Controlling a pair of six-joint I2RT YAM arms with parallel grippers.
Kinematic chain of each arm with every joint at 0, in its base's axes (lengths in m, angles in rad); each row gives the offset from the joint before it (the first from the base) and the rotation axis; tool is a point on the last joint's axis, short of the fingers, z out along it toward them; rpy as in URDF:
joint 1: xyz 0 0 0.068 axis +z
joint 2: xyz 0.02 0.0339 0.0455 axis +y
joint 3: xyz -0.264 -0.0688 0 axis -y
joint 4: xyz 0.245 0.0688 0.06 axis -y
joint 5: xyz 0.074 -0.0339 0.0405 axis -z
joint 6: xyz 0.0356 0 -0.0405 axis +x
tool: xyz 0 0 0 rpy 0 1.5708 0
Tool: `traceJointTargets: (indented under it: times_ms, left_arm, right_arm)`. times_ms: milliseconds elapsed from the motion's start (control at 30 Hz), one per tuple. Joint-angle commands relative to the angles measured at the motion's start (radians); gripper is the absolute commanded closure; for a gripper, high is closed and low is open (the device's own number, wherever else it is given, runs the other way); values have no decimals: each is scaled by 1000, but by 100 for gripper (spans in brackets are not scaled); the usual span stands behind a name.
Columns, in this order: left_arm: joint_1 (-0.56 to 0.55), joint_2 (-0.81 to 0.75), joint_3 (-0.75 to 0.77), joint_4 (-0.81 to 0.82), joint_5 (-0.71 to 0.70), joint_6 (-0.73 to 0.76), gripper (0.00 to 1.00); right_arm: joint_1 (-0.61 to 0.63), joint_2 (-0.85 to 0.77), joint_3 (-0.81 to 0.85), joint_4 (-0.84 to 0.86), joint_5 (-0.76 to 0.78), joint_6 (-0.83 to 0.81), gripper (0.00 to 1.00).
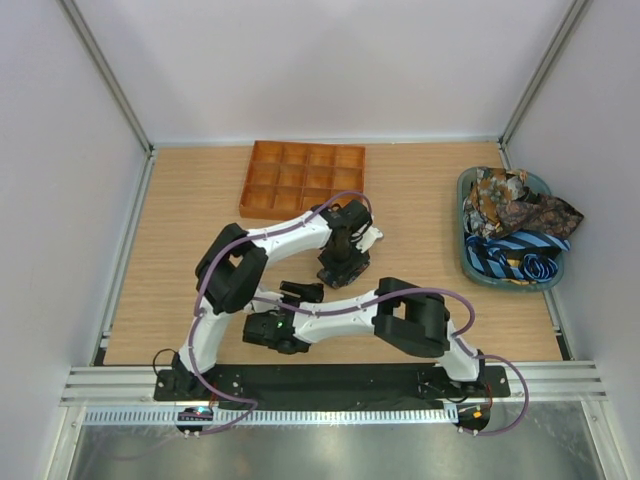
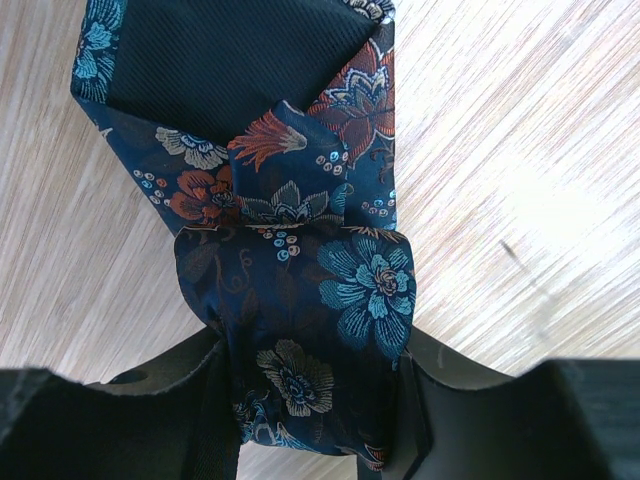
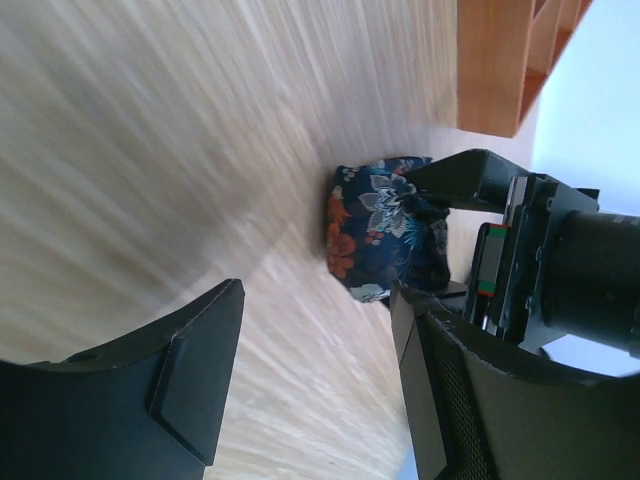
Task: Roll the ties
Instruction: Roll the tie
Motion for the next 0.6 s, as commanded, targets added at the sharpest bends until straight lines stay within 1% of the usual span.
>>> traceJointTargets:
  times_ms: [0,300,567]
  left_arm:
    - [6,73,-8,-152,27,-13,71]
    - [6,110,55,-244,50,-22,72]
    - [11,130,106,-302,64,-28,72]
  right_arm:
    - [-31,12,52,-82,84,-59,33]
    - [-76,82,49,-26,113,-132,30]
    - [-91,130,69,-2,81,-169,28]
